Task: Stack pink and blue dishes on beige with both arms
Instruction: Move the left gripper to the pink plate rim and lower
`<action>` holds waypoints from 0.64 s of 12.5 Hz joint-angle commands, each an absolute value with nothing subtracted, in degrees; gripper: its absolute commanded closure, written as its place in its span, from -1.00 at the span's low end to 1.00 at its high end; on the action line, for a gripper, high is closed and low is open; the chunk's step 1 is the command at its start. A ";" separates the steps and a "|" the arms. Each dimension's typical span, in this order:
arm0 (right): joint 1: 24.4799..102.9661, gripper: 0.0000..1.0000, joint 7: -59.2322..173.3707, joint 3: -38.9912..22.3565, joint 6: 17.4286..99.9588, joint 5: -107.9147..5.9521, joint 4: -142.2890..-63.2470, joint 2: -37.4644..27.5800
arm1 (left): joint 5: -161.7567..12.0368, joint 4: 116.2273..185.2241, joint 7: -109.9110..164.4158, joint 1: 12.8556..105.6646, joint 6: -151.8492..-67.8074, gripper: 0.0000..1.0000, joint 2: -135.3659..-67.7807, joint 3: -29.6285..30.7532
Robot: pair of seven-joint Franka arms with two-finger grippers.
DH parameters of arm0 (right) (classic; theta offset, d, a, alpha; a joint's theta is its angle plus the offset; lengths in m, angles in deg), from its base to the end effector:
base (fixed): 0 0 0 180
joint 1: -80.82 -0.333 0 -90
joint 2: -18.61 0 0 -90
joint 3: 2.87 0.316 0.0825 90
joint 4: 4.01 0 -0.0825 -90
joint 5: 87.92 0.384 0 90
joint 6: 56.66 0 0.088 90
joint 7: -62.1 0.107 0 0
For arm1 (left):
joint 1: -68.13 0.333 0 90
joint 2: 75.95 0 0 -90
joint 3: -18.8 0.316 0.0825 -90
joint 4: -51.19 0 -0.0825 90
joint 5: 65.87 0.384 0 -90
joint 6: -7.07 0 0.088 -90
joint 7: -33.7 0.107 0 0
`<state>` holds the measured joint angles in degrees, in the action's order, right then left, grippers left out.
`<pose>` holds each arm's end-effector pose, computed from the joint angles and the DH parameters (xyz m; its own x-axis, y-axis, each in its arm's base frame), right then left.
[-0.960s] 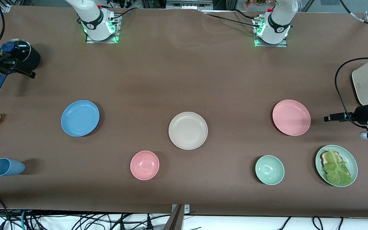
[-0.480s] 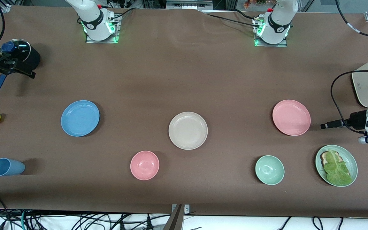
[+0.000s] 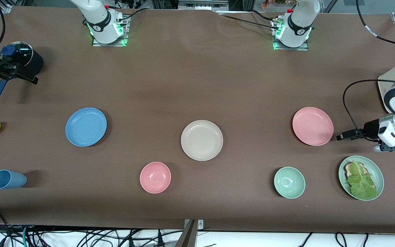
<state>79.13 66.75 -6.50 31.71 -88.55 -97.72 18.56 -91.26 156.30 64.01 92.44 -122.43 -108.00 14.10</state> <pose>0.5486 -0.0198 0.5913 0.9890 -0.1149 -0.0927 -0.1137 -0.9933 0.0186 0.6005 0.2049 0.2171 0.9912 0.1321 0.0071 0.1196 -0.9175 0.3793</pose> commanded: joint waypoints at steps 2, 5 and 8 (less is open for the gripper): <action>78.98 -1.00 67.02 -6.74 31.32 -87.92 -97.70 18.96 | -94.96 165.08 68.07 90.38 -127.66 -0.98 -101.63 14.49; 78.97 -1.00 67.02 -6.82 31.32 -87.92 -97.70 18.96 | -96.96 168.34 70.51 89.85 -130.29 -0.98 -99.51 14.49; 78.98 -1.00 67.02 -6.74 31.32 -87.92 -97.70 18.96 | -105.04 171.06 81.83 89.76 -135.21 -0.98 -99.86 14.58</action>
<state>79.13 66.75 -6.50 31.71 -88.55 -97.72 18.56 -100.18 167.62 74.88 90.19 -132.02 -101.45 14.13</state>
